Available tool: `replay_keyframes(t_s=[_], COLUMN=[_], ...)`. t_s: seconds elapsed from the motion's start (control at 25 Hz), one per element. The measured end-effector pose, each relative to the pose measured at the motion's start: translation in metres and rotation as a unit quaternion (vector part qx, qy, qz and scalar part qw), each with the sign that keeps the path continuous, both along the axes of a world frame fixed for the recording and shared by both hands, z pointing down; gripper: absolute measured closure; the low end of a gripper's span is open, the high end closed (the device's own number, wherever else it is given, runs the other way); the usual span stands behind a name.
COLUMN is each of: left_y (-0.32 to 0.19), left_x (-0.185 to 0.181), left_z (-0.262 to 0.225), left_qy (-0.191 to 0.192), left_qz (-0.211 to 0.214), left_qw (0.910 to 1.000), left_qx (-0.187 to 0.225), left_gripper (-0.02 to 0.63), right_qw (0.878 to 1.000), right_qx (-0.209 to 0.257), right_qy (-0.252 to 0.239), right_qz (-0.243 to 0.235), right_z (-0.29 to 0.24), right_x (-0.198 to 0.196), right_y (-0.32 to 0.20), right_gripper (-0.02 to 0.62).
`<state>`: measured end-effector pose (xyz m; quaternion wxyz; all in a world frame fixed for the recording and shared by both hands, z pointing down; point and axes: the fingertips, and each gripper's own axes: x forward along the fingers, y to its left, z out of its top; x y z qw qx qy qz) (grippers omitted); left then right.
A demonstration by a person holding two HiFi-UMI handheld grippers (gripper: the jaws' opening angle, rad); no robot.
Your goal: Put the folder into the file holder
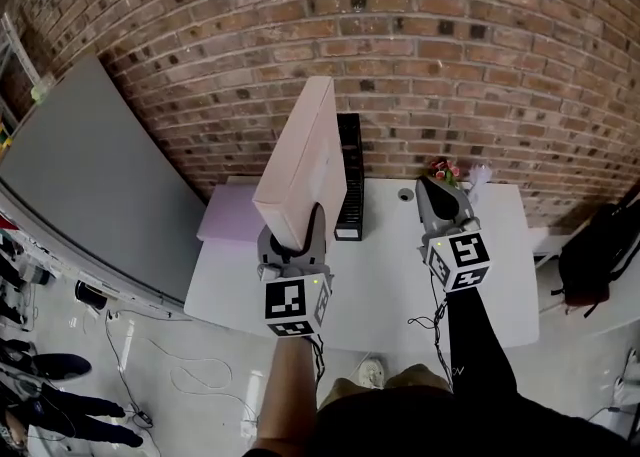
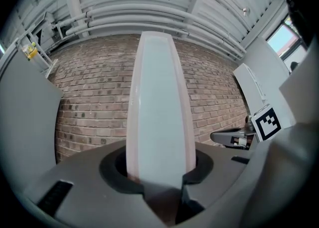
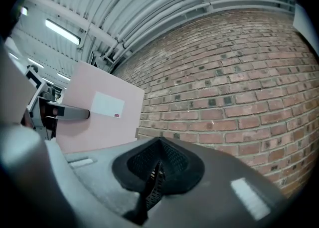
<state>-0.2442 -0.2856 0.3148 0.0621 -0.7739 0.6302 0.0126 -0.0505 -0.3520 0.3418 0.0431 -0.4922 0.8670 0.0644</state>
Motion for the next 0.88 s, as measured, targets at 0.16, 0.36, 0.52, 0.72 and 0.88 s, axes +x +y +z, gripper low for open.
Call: replay_keyframes(t_s=[0.16,0.36,0.52,0.72,0.88], left_y=[-0.019,-0.041,-0.058,-0.082,-0.1], left_x=[-0.002,-0.002,0.001,0.002,0.007], left_z=[0.001,0.004,0.011,0.02,0.027], left_qy=[-0.001,0.002,0.008,0.012,0.012], left_qz=[0.005,0.003,-0.01,-0.025,-0.029], left_qw=[1.0,1.0,0.9999,0.9995,0.9994], left_qx=[0.003,-0.003,-0.006,-0.01,-0.016], left_gripper=[0.454,0.454,0.454,0.456,0.457], right_qw=[1.0,1.0,1.0,0.999,0.999], right_qx=[-0.004,-0.013,-0.021,-0.034,-0.038], right_qy=[0.001,0.007,0.01,0.009,0.002], right_qz=[0.007,0.011,0.013,0.009,0.001], right_z=[0.002,0.007,0.013,0.021,0.025], right_x=[-0.002,0.001,0.008,0.012,0.014], right_y=[-0.009,-0.018,-0.028,-0.051,-0.07], right_gripper=[0.595,0.595,0.595,0.595,0.595])
